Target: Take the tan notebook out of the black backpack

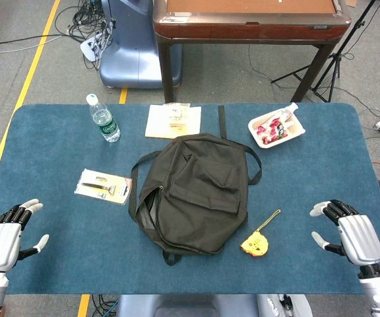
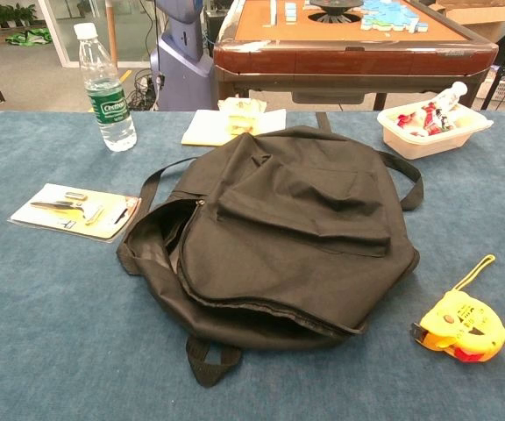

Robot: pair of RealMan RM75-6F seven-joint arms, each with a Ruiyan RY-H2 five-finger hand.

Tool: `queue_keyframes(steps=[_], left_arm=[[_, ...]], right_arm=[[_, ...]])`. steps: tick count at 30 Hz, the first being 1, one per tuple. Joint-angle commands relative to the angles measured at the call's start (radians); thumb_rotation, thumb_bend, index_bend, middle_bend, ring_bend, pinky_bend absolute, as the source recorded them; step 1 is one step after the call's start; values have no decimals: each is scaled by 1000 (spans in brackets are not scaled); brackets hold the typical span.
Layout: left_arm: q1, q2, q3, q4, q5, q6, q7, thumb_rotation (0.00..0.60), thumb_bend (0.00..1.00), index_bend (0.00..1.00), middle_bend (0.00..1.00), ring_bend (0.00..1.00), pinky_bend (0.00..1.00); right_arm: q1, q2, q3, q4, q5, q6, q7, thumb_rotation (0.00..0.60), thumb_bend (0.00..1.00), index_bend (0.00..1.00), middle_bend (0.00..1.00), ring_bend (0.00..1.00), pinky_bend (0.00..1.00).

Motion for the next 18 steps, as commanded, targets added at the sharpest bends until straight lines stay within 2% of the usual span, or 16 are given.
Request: queue_keyframes(steps=[1, 11, 18], left_arm=[[-2, -1, -1, 1, -2, -4, 1, 600, 215, 245, 202, 187, 255], [-2, 7, -3, -13, 6, -3, 4, 600, 215, 245, 202, 187, 255], [-1, 13, -2, -26, 11, -1, 10, 600, 215, 245, 202, 187, 255]], right_arm=[[3, -1, 0, 0, 3, -7, -1, 600, 240, 429, 347, 250, 369], [48, 1, -8, -24, -58, -54, -14, 600, 239, 429, 346, 250, 369], [138, -10, -20, -70, -110, -182, -14, 600, 239, 412, 337, 247, 369]])
